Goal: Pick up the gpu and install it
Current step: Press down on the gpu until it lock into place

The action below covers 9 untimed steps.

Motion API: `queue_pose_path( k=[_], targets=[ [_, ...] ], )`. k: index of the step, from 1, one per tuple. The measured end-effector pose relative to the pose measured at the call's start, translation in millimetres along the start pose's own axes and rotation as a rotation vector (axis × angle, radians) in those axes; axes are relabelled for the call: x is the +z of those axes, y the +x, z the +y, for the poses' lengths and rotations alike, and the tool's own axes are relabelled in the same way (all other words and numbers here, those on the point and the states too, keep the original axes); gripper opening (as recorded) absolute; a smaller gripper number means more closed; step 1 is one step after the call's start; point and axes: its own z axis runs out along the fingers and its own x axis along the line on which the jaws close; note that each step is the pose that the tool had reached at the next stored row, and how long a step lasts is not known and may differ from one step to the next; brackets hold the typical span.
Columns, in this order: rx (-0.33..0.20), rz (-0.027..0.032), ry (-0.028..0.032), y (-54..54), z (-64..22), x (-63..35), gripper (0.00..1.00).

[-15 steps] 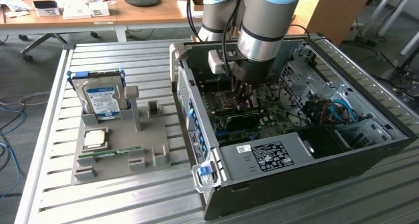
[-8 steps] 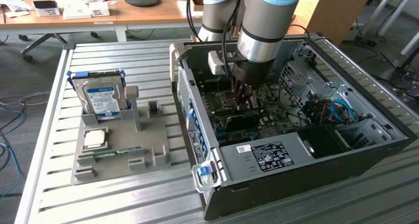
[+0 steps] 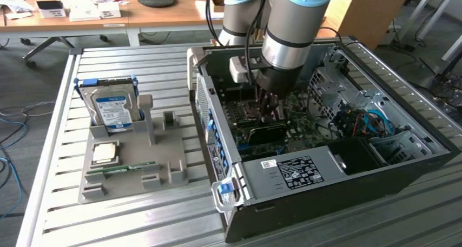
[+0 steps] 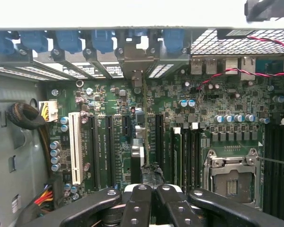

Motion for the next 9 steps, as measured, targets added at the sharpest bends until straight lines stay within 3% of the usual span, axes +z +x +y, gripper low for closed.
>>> queue_pose_path(
  k=[9],
  targets=[
    [0.0, 0.0001, 0.0, 0.8, 0.0, 1.2, 0.11]
  ],
)
